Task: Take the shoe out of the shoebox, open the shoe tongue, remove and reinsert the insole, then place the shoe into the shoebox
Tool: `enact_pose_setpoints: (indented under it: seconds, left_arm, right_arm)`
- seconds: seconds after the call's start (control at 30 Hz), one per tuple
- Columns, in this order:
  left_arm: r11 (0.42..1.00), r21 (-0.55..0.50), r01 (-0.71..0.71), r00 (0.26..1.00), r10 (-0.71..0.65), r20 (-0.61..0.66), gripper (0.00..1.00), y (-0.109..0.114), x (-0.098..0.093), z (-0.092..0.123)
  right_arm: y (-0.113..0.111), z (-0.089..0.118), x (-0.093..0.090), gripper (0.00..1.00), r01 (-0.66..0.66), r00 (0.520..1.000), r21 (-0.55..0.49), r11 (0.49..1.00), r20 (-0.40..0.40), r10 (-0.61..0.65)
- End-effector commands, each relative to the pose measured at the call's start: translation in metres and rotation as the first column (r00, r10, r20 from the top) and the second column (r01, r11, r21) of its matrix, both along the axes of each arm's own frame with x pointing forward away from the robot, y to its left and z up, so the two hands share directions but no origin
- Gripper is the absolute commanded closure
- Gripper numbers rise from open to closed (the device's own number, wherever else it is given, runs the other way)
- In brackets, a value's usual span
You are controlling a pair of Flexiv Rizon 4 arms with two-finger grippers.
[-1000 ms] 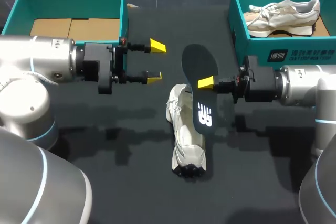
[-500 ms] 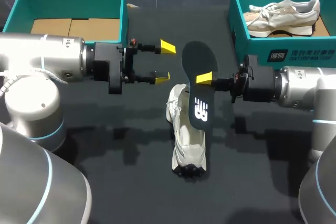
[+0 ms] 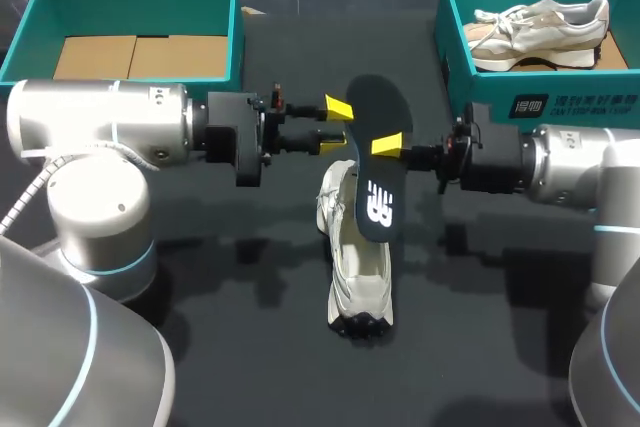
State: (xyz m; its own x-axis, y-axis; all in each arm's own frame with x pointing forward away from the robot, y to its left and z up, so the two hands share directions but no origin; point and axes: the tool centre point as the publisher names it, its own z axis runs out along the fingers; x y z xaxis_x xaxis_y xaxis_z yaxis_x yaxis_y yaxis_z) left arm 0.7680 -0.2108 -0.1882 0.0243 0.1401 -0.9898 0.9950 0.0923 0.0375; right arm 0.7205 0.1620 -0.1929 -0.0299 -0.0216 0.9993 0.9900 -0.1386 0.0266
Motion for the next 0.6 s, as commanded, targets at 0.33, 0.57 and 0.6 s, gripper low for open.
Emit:
enact_pose_setpoints:
  seconds: [0.33,0.57,0.6]
  left_arm:
    - [1.0,-0.004,-0.027,1.0,0.027,0.01,0.53,-0.027,0.009,-0.009]
    - [1.0,-0.001,-0.03,0.999,0.03,0.012,0.64,-0.032,0.008,-0.012]
    - [1.0,-0.001,-0.03,0.999,0.03,0.011,0.67,-0.033,0.008,-0.012]
  right_arm:
    - [0.012,0.001,-0.001,1.0,0.003,1.0,0.026,1.0,-0.012,-0.003]
    - [0.014,0.001,0.0,1.0,-0.001,1.0,0.022,1.0,-0.011,0.001]
    - [0.014,0.001,0.001,1.0,-0.001,1.0,0.022,1.0,-0.011,0.001]
